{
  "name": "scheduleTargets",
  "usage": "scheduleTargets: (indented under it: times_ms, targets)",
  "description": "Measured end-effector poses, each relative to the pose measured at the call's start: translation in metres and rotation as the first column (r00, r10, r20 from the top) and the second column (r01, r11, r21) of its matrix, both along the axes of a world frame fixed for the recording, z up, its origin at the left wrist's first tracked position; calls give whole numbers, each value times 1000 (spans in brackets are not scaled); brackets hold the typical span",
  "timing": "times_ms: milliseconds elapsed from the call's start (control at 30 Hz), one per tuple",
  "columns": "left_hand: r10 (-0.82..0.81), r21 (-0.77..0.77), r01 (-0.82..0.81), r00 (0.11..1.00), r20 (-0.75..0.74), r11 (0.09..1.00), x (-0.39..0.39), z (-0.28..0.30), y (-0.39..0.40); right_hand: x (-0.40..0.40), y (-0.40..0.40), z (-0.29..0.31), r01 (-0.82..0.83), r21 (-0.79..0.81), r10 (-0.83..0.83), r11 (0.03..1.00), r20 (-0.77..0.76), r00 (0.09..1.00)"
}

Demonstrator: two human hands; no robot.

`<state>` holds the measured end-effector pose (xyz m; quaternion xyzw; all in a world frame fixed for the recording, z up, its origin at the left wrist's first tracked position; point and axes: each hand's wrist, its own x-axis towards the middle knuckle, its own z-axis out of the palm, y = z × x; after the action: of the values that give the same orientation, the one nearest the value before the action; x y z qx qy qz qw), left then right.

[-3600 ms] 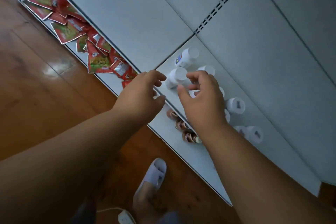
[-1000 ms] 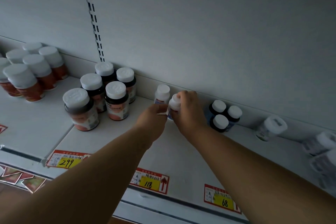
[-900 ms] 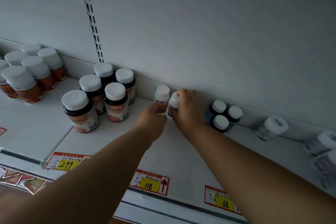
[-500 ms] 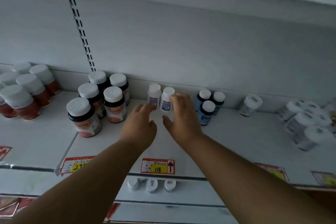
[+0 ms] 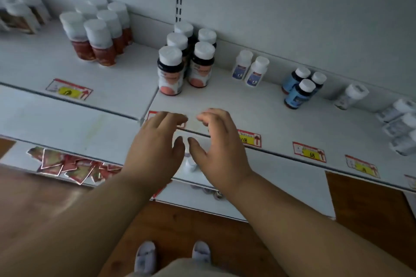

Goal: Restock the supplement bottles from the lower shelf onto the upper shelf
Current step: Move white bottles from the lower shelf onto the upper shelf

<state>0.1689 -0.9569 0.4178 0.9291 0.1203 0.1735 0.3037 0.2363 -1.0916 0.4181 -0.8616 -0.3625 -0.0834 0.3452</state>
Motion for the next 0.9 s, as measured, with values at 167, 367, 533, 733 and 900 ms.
scheduleTargets:
  times_ms: [167,367,533,733,900]
  targets:
    - [157,-54,-160,985,-65,986,-42,-48,-6,-22,9,-50,-129,-10,127,992,-126,984]
    - [162,-183,-200,965,-205,963,-43,-147,-17,-27,-7,-153,-149,-140,102,979,-299,949]
    - [175,-239,-257,933,-315,937,-13,-232,8,2,17,-240,-133,-310,16,941,-354,935]
    - [186,-272,-301,907,-379,914,27,-321,43,59,69,-326,-54,-410,-117,910,-381,917]
    - [185,-285,-302,909,-373,910,57,-368,69,99,109,-373,-21,-456,-151,890,-338,929]
